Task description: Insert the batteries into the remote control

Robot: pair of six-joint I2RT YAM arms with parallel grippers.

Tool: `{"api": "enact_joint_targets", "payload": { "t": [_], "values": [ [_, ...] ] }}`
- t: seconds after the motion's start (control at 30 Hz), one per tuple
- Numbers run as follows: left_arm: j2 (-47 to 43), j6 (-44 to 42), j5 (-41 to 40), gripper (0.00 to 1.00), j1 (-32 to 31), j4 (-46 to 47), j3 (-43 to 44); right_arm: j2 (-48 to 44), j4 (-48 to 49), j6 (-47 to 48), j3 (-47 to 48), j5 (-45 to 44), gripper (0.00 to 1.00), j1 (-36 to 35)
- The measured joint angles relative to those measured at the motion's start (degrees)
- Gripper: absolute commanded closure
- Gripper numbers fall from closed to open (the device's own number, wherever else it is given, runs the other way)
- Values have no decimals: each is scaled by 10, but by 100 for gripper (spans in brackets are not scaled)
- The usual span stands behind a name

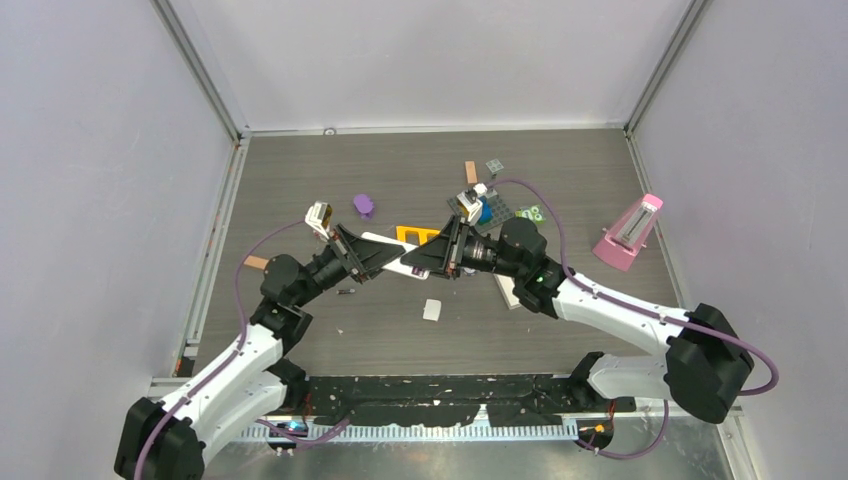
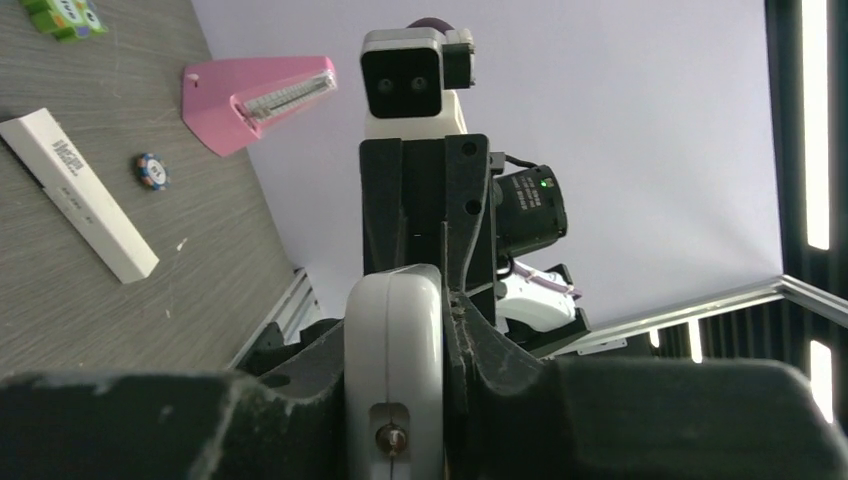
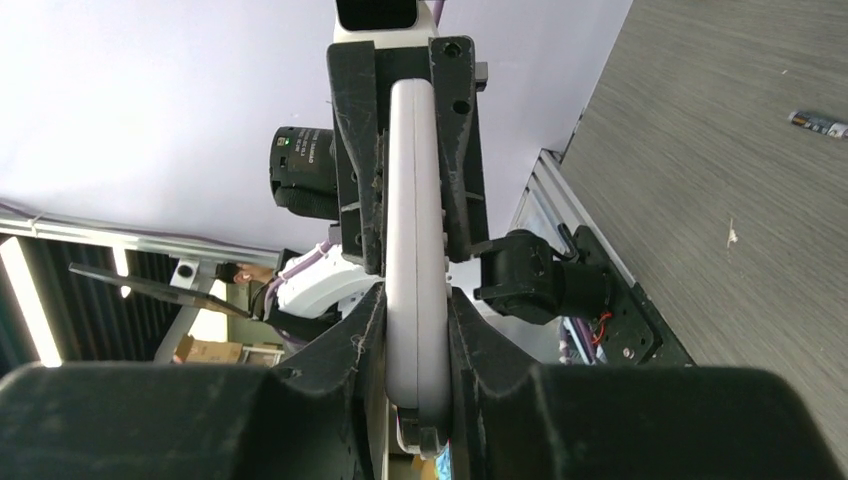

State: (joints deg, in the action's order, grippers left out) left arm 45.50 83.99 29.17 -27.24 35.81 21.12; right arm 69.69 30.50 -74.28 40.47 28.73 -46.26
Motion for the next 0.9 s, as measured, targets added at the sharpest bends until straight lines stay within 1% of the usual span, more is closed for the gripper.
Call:
{"api": "enact_joint_targets", "payload": {
  "t": [0.03,0.07,0.13,0.17,0.2,0.23,0.27,0.3,0.33,0.4,0.47,0.7,0.8,0.9],
  "values": [
    [3,4,0,96,0,6,-2,1,3,0,0,3,84,2],
    [4,15,1,100,0,15,-3,1,4,3,0,7,83,3],
    [4,22,1,100,0,25,-4,1,10,6,0,12,69,5],
    [4,22,1,100,0,30,-6,1,10,7,0,14,58,5],
    [4,21,1,100,0,31,-7,1,8,9,0,14,51,6],
    [4,16,2,100,1,31,-8,1,1,9,2,15,36,6],
    [4,10,3,100,2,28,-9,1,-5,10,3,15,30,7],
    [3,7,4,100,4,27,-9,1,-19,15,6,15,19,8],
    [1,1,4,100,6,23,-9,0,-34,22,11,14,11,8],
    [-9,-9,4,100,15,11,-11,-3,-67,38,23,13,6,11],
    [-20,-20,4,100,27,-3,-15,-17,-101,62,31,9,4,16],
    [-29,-49,20,100,86,-44,-18,-94,-203,163,34,-31,4,59],
    [-29,-63,35,100,122,-69,-18,-108,-269,242,42,-67,7,73],
    [-28,-80,51,100,156,-103,-18,-94,-360,353,68,-114,9,74]
  ]
}}
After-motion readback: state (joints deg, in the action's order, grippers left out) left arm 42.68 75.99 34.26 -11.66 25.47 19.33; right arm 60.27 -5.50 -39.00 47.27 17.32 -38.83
